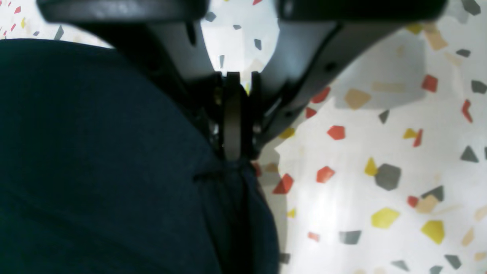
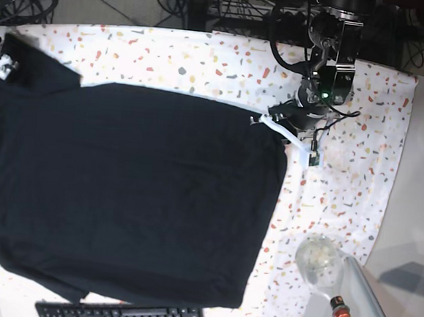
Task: Layout the t-shirt on the table in an organized manner, then fold the t-shirt properly
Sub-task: 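Hold the shirt edge with both grippers and pull it taut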
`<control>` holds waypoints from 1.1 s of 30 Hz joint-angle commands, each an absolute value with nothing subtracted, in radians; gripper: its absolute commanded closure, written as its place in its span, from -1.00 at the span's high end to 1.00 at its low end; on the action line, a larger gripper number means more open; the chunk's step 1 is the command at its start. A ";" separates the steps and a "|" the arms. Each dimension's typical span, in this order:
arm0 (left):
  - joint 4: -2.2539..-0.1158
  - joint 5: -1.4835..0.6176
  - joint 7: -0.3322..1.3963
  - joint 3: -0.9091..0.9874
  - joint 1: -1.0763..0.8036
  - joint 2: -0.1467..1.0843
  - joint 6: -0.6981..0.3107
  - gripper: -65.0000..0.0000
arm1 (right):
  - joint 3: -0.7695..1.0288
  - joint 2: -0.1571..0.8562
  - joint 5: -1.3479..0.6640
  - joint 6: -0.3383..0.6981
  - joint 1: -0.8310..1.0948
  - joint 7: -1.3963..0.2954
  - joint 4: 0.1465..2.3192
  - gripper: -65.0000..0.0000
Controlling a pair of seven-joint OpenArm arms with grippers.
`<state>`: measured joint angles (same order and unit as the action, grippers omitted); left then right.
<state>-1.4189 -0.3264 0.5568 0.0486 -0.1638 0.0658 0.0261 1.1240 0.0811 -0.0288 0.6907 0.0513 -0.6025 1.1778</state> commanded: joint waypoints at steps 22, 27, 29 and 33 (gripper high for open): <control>-1.578 -0.331 0.541 0.053 -0.266 0.090 0.025 -1.00 | 1.124 0.008 -0.038 0.698 0.160 -0.829 1.540 -1.00; -1.696 -0.329 0.542 0.048 -0.312 0.110 0.134 -1.00 | 1.106 -0.021 -0.038 0.698 0.166 -0.972 1.742 -1.00; -1.764 -0.334 0.544 0.035 -0.320 0.131 0.174 -1.00 | 1.038 -0.010 -0.038 0.698 0.166 -0.995 1.779 -1.00; -1.801 -0.331 0.619 0.042 -0.288 0.130 0.177 -1.00 | 0.908 0.031 -0.038 0.698 0.124 -0.997 1.771 -1.00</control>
